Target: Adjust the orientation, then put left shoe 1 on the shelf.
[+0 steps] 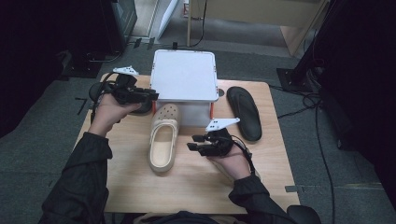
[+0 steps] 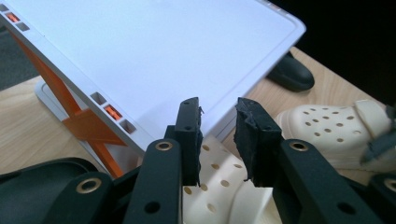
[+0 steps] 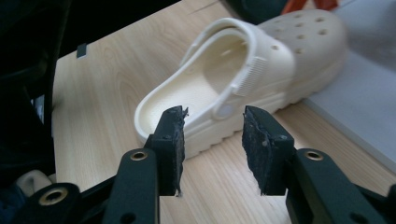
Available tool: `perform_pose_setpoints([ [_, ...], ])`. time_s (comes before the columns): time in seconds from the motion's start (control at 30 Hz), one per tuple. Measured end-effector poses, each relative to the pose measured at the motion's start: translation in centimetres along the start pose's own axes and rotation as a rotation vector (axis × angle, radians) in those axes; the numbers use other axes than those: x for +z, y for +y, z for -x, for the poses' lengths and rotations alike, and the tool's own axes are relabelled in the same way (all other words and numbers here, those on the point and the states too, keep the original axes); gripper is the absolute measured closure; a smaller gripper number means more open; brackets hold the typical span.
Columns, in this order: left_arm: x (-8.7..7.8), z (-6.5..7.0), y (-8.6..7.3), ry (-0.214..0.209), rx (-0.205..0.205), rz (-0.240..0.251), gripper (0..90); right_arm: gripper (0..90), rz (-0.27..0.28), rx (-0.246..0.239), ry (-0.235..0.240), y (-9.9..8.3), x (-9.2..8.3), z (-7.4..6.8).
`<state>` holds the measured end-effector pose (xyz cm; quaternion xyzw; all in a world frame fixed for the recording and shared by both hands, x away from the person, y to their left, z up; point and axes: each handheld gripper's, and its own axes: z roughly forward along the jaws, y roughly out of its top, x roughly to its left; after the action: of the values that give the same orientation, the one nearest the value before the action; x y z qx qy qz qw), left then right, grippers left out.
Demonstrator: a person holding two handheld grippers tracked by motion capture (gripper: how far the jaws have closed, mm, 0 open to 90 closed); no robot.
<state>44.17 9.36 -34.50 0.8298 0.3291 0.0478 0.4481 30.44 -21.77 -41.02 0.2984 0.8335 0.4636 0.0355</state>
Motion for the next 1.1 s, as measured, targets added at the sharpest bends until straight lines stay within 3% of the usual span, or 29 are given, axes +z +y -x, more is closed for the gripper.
perform_pose_setpoints([
  [0.3,1.7,-1.2,0.4,-0.002,0.006,0.014,73.0,63.6,-0.053,-0.018,0.038,-0.1,2.8,-1.5],
  [0.33,2.0,-1.3,0.6,0.001,0.015,-0.007,73.8,65.1,-0.063,-0.021,0.047,-0.2,3.4,-2.0],
  [0.4,2.2,-1.3,0.6,-0.005,0.027,-0.002,74.6,67.2,-0.068,-0.02,0.059,-0.3,3.9,-2.3],
  [0.63,2.5,-1.1,0.6,0.013,0.033,0.01,75.2,73.1,-0.098,-0.015,0.084,-1.2,5.4,-3.4],
  [0.87,2.7,-1.0,0.6,0.031,0.046,0.017,78.4,75.9,-0.123,-0.042,0.124,-2.0,6.8,-5.1],
  [1.1,2.7,-1.2,0.4,0.037,0.034,0.03,81.4,76.1,-0.155,-0.076,0.163,-2.7,8.8,-6.7],
])
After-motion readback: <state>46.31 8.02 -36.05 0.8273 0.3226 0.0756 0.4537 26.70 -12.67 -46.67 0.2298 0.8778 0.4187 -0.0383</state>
